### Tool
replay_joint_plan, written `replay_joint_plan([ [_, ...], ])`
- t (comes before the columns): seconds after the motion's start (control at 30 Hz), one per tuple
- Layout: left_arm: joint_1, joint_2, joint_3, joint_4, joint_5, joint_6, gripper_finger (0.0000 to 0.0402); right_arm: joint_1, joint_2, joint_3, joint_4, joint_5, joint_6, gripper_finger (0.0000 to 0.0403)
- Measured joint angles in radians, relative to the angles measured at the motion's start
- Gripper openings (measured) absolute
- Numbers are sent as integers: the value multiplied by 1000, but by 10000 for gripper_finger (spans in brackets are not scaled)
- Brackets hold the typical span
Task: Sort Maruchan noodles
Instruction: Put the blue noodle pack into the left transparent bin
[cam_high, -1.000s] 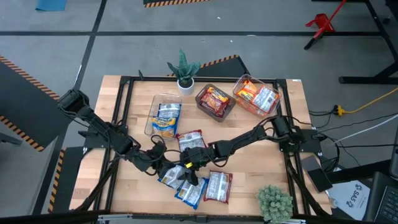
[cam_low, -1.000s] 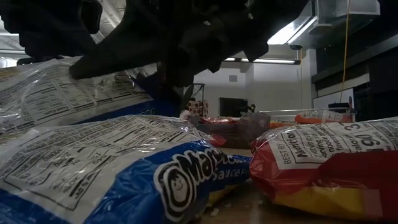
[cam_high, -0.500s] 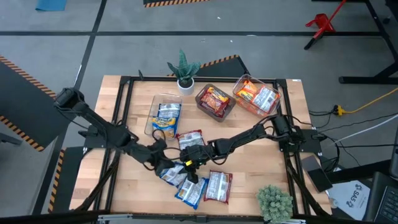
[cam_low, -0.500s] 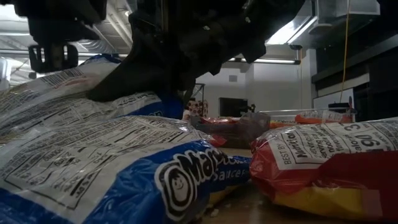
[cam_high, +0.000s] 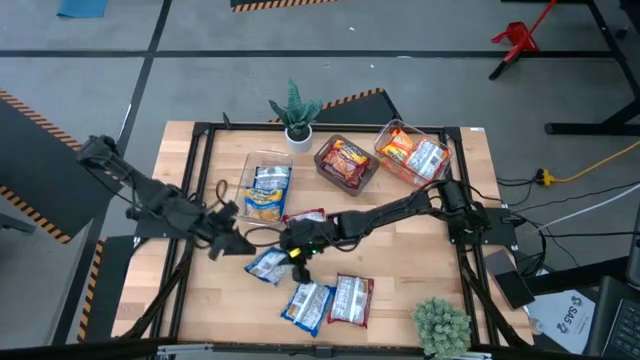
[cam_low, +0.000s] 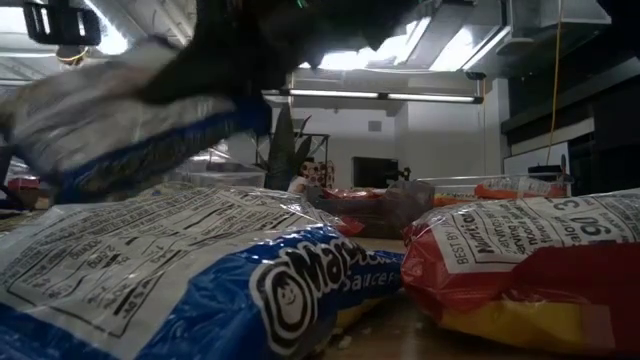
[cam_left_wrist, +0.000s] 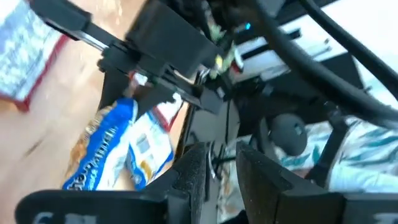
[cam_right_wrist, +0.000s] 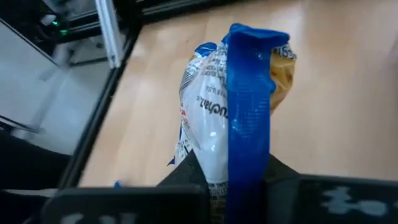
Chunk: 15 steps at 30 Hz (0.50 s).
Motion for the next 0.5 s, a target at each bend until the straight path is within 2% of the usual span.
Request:
replay_joint_plan([
  [0.13,-12,-84,0,-16,-72,12,83,1,0,202,-265,72,-184,30],
  [0.3,-15,-164,-1,-16,-107,55,83,-2,-2,426,-494,318,-480,24],
  [0.43,-15,-215,-1,-15,-135,101,82,-39,-5,492,-507,551,-697,32],
  [0.5,-15,-243,-1,-17,-148,119,82,-71,-4,493,-516,599,-769,37],
])
